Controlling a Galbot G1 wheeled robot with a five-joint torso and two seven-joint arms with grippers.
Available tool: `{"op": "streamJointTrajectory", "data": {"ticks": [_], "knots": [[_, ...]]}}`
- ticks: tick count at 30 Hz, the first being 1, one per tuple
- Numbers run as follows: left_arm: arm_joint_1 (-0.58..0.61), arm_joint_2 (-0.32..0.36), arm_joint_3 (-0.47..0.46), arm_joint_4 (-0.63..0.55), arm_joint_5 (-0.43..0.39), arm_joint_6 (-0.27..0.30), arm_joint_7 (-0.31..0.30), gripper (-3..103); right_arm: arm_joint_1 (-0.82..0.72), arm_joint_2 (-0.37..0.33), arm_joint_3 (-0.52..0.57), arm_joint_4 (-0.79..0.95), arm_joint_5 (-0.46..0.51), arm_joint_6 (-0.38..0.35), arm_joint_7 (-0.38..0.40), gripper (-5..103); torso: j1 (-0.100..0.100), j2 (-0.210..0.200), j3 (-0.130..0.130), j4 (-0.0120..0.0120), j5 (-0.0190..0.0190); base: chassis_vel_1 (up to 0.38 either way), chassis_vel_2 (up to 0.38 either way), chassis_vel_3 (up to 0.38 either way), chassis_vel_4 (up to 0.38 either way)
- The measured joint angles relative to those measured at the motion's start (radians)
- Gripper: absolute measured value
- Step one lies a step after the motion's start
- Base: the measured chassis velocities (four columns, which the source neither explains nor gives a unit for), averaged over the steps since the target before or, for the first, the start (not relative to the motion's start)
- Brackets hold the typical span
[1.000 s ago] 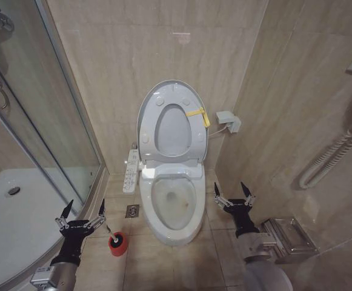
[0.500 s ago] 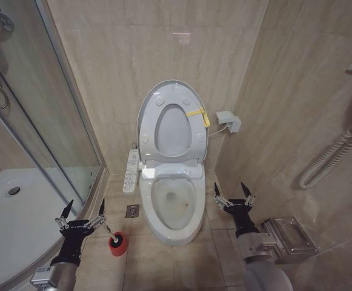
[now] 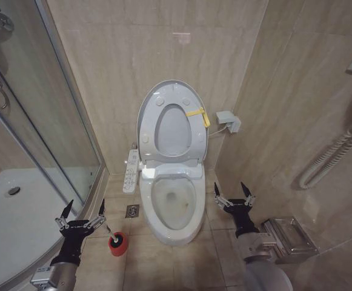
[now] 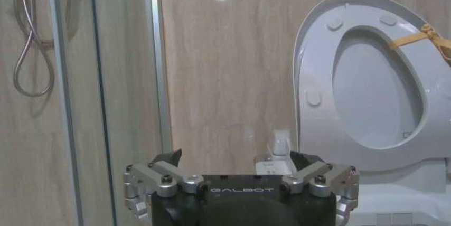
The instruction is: Open the toilet lid, clean the toilet bowl with a toilet brush, close the toilet lid, and flush.
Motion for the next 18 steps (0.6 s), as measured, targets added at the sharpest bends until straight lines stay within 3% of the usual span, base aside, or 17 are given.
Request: {"op": "streamJointTrajectory", "data": {"ticks": [18], "knots": [[0.0, 0.0, 0.0, 0.0, 0.0, 0.0, 0.0, 100, 0.0, 0.0, 0.0, 0.0, 0.0, 0.0, 0.0, 100, 0.0, 0.0, 0.0, 0.0, 0.0, 0.0, 0.0, 0.0, 0.0]]}}
